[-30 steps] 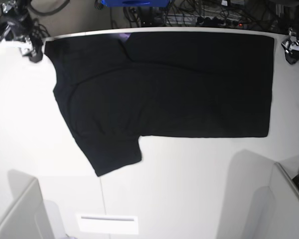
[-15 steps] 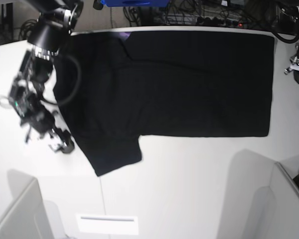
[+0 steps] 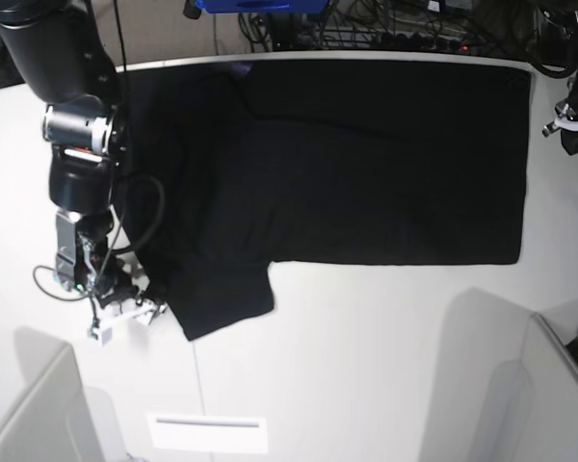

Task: Fold the T-shirt properly
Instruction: 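Move the right gripper to the opposite shoulder edge and grasp it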

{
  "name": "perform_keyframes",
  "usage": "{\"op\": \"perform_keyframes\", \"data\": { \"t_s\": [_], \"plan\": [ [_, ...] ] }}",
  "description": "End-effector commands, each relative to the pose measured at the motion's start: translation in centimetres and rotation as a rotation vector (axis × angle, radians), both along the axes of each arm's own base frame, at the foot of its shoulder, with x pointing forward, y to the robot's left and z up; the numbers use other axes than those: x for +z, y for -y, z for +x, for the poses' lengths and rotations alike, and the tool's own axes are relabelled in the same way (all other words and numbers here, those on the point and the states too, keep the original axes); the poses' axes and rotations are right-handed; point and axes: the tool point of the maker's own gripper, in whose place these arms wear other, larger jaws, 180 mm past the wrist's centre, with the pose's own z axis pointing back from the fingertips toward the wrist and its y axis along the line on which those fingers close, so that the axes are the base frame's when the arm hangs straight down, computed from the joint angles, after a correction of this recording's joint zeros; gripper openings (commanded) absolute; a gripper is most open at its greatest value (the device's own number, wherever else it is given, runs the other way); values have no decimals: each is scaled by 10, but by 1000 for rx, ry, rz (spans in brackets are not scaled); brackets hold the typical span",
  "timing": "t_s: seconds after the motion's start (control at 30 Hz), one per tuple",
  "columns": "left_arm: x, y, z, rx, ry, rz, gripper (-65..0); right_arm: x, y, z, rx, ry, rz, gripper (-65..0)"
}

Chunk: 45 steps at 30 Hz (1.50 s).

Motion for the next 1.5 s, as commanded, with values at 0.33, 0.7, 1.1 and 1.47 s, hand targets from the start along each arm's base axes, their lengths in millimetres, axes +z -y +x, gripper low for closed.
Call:
{"op": "perform_keyframes", "data": {
  "t_s": [0.33, 0.7, 1.1, 1.47],
  "plan": [
    [12, -4, 5, -8, 35, 29, -650, 0, -35, 0, 204, -21, 3, -305],
    [12, -2, 8, -15, 40, 28, -650, -12, -51, -12, 227, -26, 12, -368],
    [8, -8, 29, -28, 28, 57, -650, -8, -49, -7, 216, 4, 7, -600],
    [-11, -42, 101, 35, 20, 17, -230, -8, -48, -7, 213, 1, 8, -650]
  ]
}}
